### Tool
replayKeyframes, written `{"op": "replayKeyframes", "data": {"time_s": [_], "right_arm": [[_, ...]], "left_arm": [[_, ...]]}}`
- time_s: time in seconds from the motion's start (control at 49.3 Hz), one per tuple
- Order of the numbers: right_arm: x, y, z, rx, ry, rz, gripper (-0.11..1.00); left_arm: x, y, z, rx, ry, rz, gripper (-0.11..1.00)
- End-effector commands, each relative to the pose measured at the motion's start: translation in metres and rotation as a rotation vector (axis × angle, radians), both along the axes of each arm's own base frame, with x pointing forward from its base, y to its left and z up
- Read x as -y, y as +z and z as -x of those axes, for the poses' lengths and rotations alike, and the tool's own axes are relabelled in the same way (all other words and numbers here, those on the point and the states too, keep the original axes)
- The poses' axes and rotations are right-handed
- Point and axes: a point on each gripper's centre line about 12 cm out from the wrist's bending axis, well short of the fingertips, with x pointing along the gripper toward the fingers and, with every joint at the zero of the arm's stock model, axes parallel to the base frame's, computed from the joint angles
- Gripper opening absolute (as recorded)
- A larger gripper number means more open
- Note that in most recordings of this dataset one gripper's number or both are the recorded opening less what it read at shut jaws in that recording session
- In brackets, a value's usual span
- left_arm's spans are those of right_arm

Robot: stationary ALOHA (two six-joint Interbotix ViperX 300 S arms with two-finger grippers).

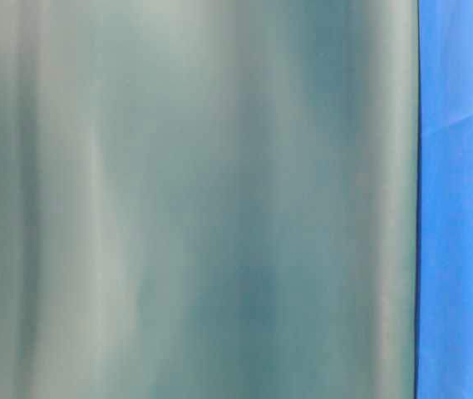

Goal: Handover the blue block to the right arm after grasping it with the left arm, then place it in the designated position.
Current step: 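Open both grippers at their start positions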

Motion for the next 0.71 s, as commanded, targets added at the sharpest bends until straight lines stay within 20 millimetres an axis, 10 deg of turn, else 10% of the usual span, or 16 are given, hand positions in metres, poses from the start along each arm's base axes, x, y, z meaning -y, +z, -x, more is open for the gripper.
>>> {"op": "replayKeyframes", "data": {"time_s": [0.0,0.203,0.486,0.689], "right_arm": [[0.0003,0.0104,-0.0023,0.026,-0.001,-0.001,-0.03],[0.0004,0.0106,-0.0028,0.031,-0.002,-0.008,0.08],[0.0005,0.0092,-0.0047,0.023,-0.003,-0.015,0.85],[0.0016,0.0092,-0.0047,0.023,-0.009,-0.020,0.98]], "left_arm": [[0.0007,0.0038,-0.0018,0.011,-0.004,0.000,0.00],[0.0007,0.0032,-0.0023,0.008,-0.003,-0.001,0.05],[0.0017,0.0035,-0.0020,0.009,-0.008,-0.001,0.84],[0.0029,0.0053,-0.0010,0.017,-0.014,-0.003,0.92]]}}
